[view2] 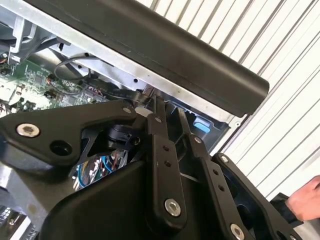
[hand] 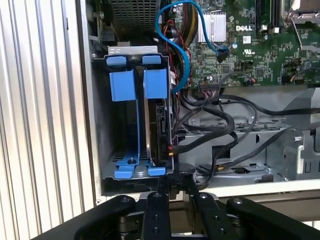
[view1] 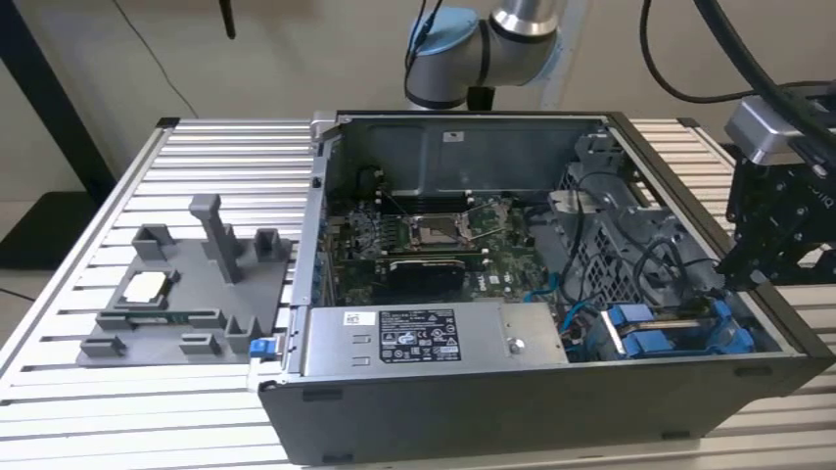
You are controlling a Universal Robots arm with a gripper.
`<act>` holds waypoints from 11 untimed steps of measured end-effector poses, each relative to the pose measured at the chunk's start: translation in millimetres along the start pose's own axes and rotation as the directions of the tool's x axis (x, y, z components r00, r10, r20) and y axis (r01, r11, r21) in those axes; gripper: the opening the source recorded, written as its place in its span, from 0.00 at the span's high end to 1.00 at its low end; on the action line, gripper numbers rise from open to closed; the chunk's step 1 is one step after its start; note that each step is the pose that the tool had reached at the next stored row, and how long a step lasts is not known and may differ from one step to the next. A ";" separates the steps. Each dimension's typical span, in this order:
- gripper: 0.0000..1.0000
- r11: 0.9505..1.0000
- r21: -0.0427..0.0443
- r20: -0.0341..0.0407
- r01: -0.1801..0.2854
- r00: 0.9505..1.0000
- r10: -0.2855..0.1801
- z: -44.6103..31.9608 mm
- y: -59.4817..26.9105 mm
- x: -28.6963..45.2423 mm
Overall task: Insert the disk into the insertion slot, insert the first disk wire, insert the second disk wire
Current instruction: 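Insert the second disk wire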
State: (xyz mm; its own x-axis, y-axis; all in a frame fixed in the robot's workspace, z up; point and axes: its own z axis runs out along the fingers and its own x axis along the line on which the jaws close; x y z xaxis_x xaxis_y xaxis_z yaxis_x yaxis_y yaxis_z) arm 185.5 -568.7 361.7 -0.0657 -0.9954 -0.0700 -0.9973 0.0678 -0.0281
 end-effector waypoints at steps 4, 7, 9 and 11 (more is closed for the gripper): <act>0.76 0.999 -0.031 0.000 -0.008 1.000 0.008 0.3 0.0 0.0; 0.83 0.997 -0.079 -0.004 -0.015 1.000 0.014 0.2 0.0 0.0; 0.83 0.996 -0.086 -0.004 -0.016 1.000 0.016 -2.5 0.0 -0.2; 0.83 0.996 -0.088 -0.004 -0.016 1.000 0.016 -8.2 0.0 -0.5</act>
State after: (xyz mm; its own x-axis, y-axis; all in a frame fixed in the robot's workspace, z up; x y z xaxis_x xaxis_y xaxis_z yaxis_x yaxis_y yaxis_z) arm 185.3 -568.7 369.9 -0.0819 -0.9944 -0.0667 -0.9951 0.0779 0.0608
